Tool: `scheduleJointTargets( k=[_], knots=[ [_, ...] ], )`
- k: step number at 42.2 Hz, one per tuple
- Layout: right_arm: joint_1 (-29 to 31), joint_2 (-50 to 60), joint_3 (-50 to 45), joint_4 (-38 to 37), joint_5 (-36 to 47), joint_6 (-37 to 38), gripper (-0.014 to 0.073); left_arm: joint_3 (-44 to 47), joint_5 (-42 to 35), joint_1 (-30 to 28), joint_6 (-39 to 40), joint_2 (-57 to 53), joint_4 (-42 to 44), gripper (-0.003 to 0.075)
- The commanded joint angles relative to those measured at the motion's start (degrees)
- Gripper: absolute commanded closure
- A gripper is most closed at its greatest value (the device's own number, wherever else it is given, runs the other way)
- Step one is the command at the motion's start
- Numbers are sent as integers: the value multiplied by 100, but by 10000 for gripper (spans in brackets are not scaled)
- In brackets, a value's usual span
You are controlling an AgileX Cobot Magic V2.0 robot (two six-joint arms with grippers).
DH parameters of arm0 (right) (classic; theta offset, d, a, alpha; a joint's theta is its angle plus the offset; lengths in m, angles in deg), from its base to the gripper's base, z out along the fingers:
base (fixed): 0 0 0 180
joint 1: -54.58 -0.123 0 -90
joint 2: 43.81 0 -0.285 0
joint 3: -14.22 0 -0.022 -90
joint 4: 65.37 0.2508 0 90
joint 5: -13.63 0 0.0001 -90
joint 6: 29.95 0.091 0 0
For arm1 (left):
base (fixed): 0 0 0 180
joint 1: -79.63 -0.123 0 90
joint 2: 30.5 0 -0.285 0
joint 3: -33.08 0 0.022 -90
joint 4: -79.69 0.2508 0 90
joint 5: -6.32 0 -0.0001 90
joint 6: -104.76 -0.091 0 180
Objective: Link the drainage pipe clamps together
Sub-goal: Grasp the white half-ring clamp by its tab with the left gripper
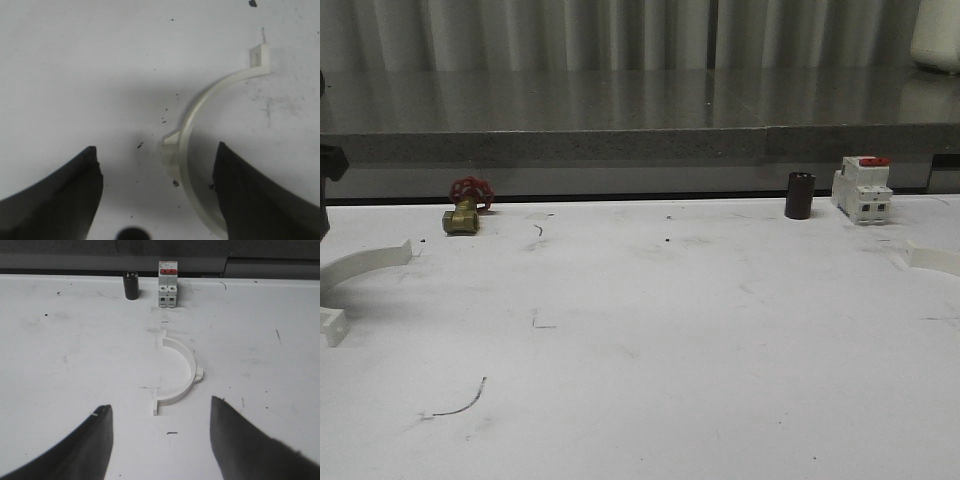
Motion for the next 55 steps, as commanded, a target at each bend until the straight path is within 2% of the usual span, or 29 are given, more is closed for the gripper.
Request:
scheduleJointTargets(
  k=[1,20,23,30,36,40,48,55],
  knots=[
    [25,-52,184,-65,373,-20,137,-274,-100,-14,9,3,-201,261],
    [25,-52,184,-65,373,-20,137,-298,-53,-2,9,480,-320,267],
    [25,-52,184,-65,373,-20,137,-298,4,-2,-1,505,-320,301],
    [25,-52,184,-65,373,-20,137,-298,-80,-2,-1,517,-320,481],
    [25,-52,184,-65,373,-20,137,-298,-143,-2,-1,517,-320,597],
    [25,-52,184,-65,373,-20,137,-310,-143,-2,-1,517,-320,631],
    [25,-52,184,-65,373,-20,137,-533,32,104,-1,455,-342,637],
    [25,-52,184,-65,373,-20,137,-837,201,553,-1,246,-397,636]
  ],
)
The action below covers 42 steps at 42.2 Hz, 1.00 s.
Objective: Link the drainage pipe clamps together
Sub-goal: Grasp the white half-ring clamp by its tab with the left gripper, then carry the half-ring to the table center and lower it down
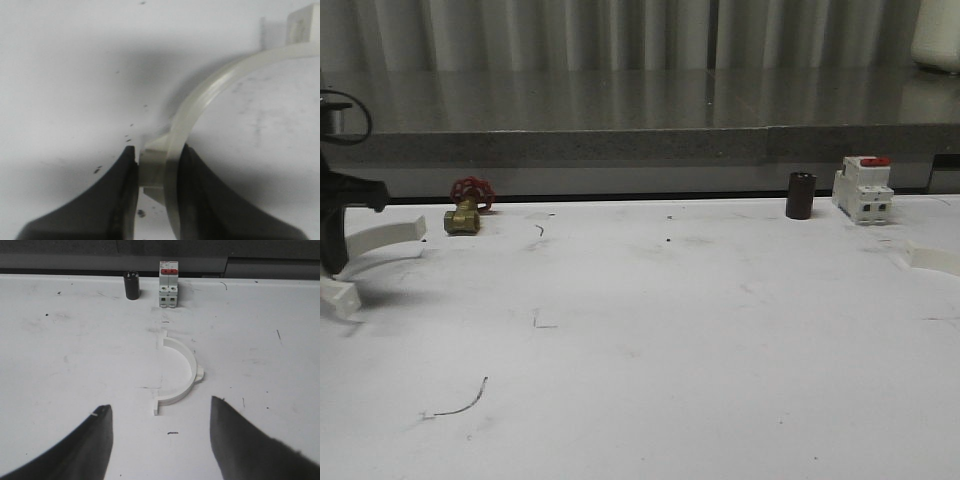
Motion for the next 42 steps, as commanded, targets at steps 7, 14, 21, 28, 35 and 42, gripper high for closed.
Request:
scheduleJointTargets(
  k=[7,14,21,28,35,42],
  knots=[
    [25,-52,184,-65,373,-20,137,-644,120,1052,242,-544,-147,636],
    [25,-52,184,-65,373,-20,137,-956,94,1905,690,-456,-81,636],
    [25,-52,184,-65,373,-20,137,-1466,211,2619,1828,-67,523,634],
    [25,-52,184,-65,373,-20,137,-2121,309,3119,2837,532,599,634],
    [25,-52,184,-65,373,-20,137,-2690,558,3396,3165,1052,610,634],
    [25,-52,184,-65,373,-20,137,-3096,906,3418,3596,1423,625,634]
  ],
)
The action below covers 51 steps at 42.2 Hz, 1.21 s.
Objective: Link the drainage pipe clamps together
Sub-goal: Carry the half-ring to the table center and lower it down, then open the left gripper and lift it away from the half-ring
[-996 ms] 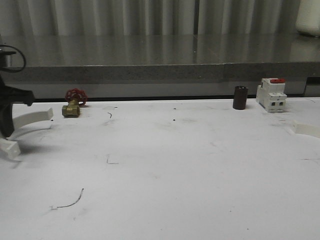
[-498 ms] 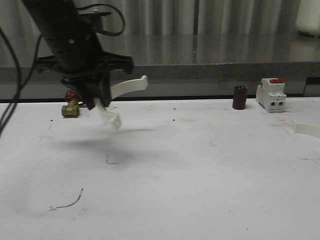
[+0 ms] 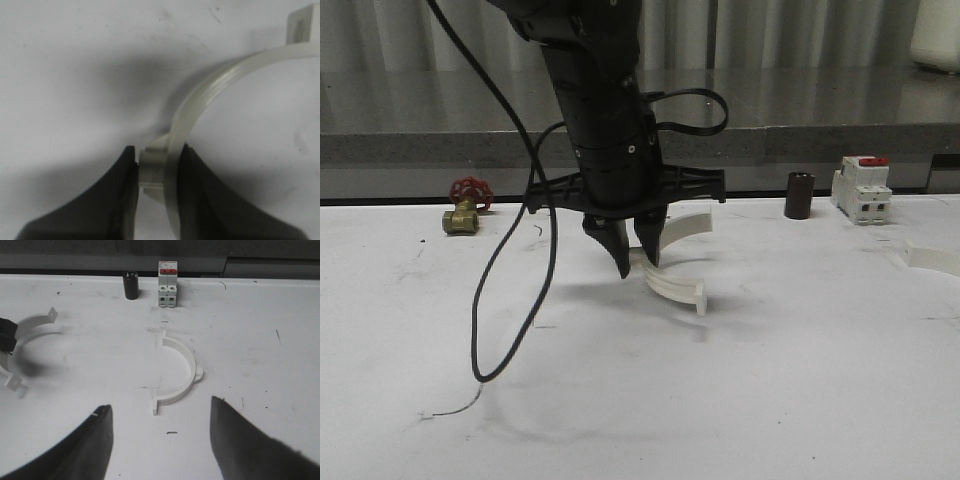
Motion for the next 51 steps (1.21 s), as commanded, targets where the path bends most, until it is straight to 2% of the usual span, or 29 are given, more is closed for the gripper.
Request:
scheduleJointTargets(
  k=[1,9,21,24,30,34,47,51],
  knots=[
    [25,-52,184,-65,373,-20,137,-341,97,26,324,-194,70,634],
    [25,-52,184,-65,373,-20,137,-353,133,26,639,-120,100,634],
    [25,-52,184,-65,373,-20,137,-353,184,26,639,-108,184,630],
    [25,-52,184,-65,373,-20,137,-353,172,26,639,-108,184,607],
    [25,-52,184,-65,373,-20,137,-353,159,26,639,-108,184,494],
    [25,-52,184,-65,373,-20,137,-353,159,26,639,-108,184,450],
    [25,-52,184,-65,373,-20,137,-390,36,26,639,-108,194,447],
    [25,-52,184,-65,373,-20,137,-402,49,26,344,-239,206,447]
  ],
)
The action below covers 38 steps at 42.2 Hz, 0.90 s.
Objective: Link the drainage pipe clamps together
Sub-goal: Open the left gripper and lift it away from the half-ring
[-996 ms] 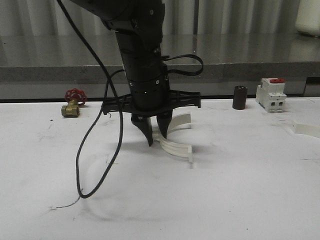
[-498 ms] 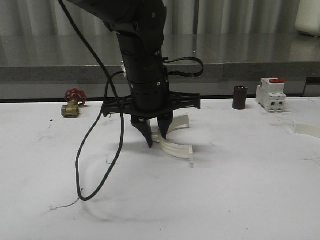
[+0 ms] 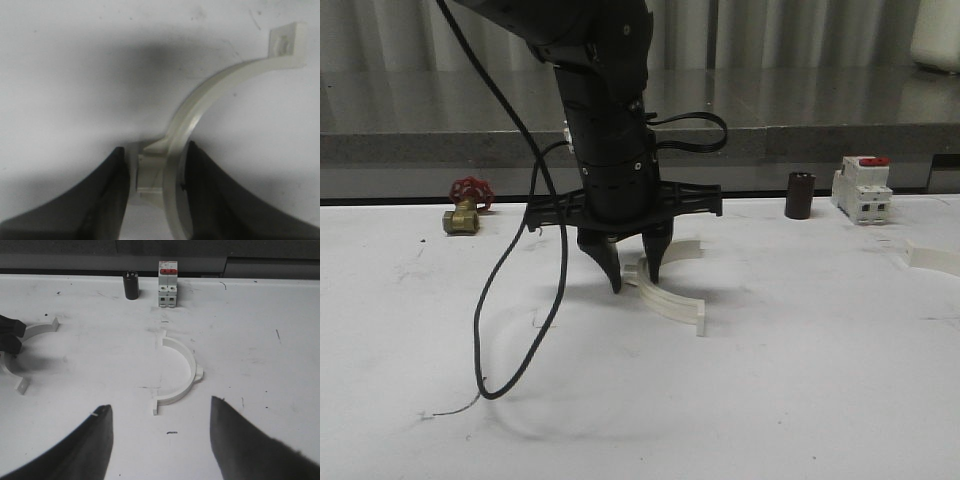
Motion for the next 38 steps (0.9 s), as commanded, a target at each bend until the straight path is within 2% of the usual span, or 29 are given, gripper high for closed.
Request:
scheduleJointTargets(
  k=[1,9,16,22,38],
  knots=[
    [25,-52,184,-65,373,-20,137,-190,-147,26,-355,-540,60,447],
    [25,-52,184,-65,373,-20,137,-190,-27,26,-1565,-1171,185,447],
    [25,-52,184,-65,373,-20,137,-153,446,-105,-2533,-1863,210,447],
    [25,-52,184,-65,373,-20,137,260,500,-248,-3383,-2570,147,447],
    [25,-52,184,-65,373,-20,137,1845,22,-264,-4002,-4542,84,447]
  ],
)
